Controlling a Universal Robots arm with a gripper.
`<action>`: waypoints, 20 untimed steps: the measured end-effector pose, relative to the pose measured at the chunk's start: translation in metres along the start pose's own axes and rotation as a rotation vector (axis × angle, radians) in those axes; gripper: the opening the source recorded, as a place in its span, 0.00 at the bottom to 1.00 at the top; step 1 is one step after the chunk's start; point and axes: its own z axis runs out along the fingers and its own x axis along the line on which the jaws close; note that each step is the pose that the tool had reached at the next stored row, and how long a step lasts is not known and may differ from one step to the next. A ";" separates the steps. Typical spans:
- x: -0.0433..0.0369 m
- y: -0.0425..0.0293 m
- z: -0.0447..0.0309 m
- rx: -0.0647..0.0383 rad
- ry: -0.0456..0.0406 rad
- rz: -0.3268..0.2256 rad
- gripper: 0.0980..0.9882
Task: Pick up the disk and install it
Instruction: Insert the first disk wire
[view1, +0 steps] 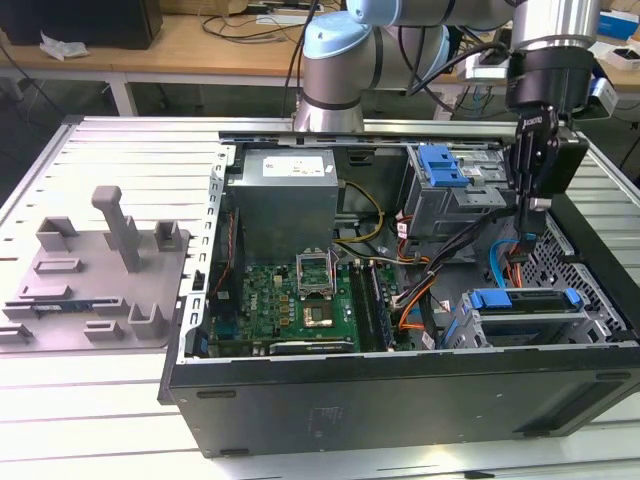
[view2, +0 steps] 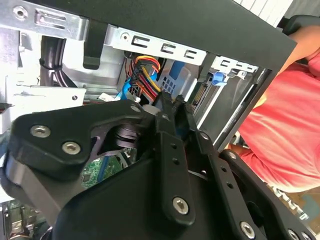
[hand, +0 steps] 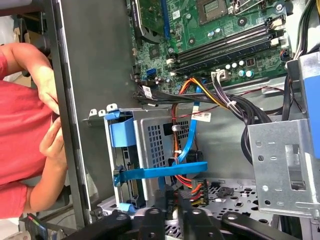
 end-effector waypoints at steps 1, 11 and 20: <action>0.0000 0.0002 0.0001 0.000 0.0009 0.000 0.09; 0.0077 -0.0009 0.0035 -0.005 -0.0347 -0.001 0.07; 0.0383 -0.0057 0.0079 -0.014 -0.0906 -0.002 0.07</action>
